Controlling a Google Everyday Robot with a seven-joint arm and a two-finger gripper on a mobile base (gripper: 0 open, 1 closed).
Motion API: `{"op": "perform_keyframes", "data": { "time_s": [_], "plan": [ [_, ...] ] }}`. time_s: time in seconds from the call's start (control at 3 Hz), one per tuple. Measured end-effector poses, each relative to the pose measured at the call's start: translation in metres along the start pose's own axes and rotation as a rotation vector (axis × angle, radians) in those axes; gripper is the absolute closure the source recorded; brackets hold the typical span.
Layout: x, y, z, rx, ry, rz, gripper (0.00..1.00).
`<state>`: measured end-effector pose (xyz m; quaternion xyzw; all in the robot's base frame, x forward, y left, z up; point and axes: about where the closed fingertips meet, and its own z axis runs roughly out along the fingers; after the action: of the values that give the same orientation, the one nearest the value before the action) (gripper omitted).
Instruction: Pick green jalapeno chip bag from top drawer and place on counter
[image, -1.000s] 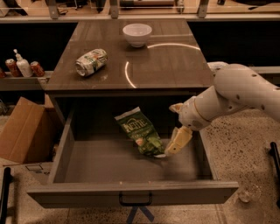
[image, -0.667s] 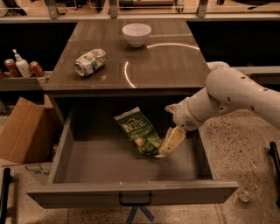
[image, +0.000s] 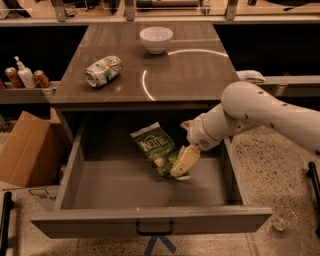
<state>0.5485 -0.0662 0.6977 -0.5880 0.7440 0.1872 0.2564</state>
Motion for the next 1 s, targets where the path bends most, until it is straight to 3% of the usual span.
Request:
{"op": "perform_keyframes", "data": {
  "time_s": [0.33, 1.0],
  "plan": [
    [-0.008, 0.0, 0.016, -0.001, -0.006, 0.005, 0.0],
    [-0.016, 0.001, 0.036, -0.008, -0.021, 0.018, 0.43]
  ]
}}
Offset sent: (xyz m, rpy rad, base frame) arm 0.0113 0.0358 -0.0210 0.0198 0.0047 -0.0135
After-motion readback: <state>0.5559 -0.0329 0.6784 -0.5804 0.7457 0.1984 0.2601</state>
